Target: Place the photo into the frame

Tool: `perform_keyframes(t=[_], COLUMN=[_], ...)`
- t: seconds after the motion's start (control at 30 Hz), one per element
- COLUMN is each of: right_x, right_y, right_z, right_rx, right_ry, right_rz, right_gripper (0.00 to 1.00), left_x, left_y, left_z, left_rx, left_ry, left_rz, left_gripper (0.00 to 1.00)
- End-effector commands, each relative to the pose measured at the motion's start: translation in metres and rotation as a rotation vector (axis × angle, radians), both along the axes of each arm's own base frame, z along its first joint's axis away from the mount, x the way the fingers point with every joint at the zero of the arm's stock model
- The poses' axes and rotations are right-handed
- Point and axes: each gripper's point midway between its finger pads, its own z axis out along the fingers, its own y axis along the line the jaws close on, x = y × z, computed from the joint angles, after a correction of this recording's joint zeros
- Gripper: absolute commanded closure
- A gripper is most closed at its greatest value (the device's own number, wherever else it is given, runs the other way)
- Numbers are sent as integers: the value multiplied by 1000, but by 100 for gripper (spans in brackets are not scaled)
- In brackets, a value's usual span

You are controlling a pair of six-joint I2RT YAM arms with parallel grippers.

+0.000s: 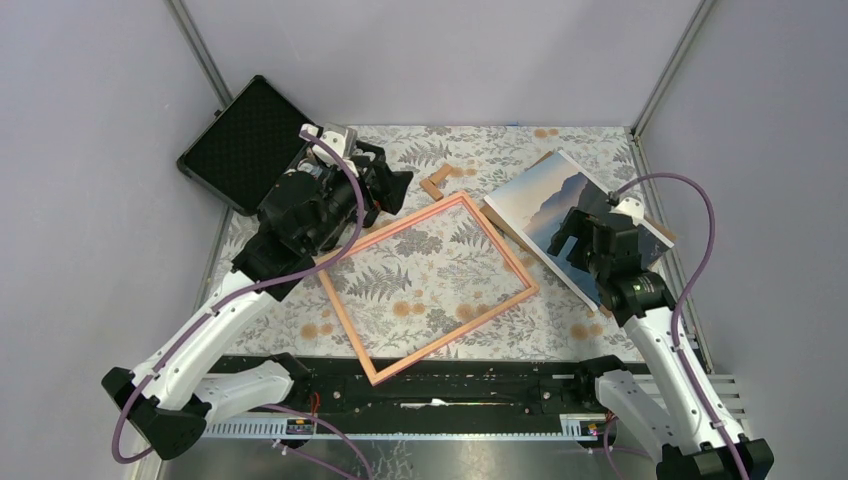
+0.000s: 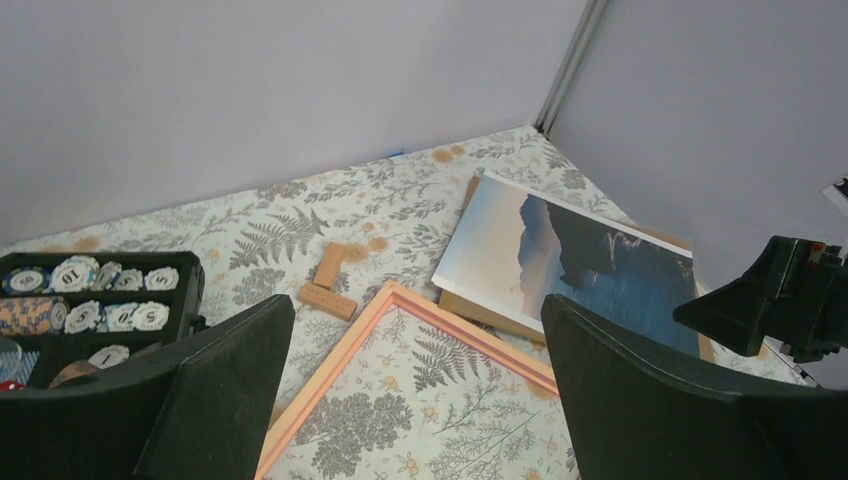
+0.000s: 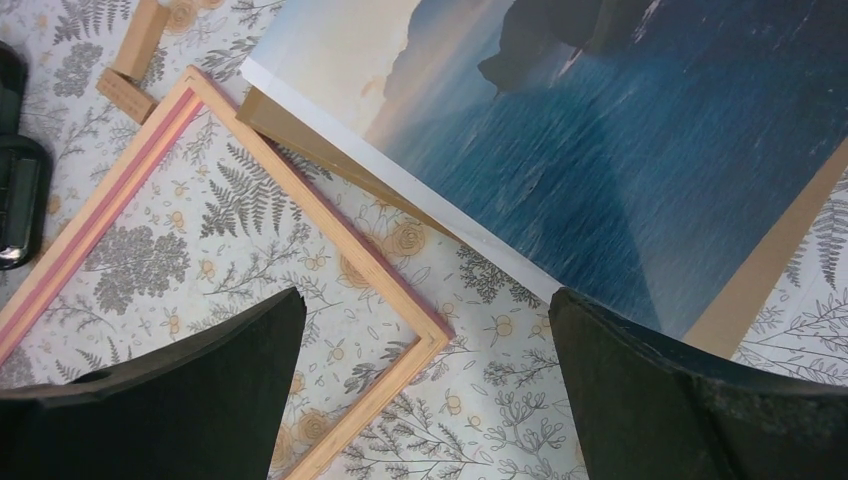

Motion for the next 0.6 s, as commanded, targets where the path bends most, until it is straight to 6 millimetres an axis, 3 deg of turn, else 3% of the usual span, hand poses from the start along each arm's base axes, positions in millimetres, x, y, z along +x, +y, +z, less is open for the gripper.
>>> perform_keyframes(t=[0.0,0.2,0.37,0.57], right_x=[2,9,19,15], right_y=[-13,-1,1,-46], right_z=[-8,-37,-53,-73], right_rx=[-60,-2,235,373], right_ry=[43,99,127,173], right_rz=[-53,-23,-50,-297], right_gripper=[0,0,0,0], left_x=[2,1,-1,-3], left_y=[9,8,6,0], left_z=[26,26,26,27], left_rx=[-62,-68,-77,-94], left_ry=[-35,-34,-26,-15], left_rz=[49,45,30,-3], left_gripper=[1,1,1,1])
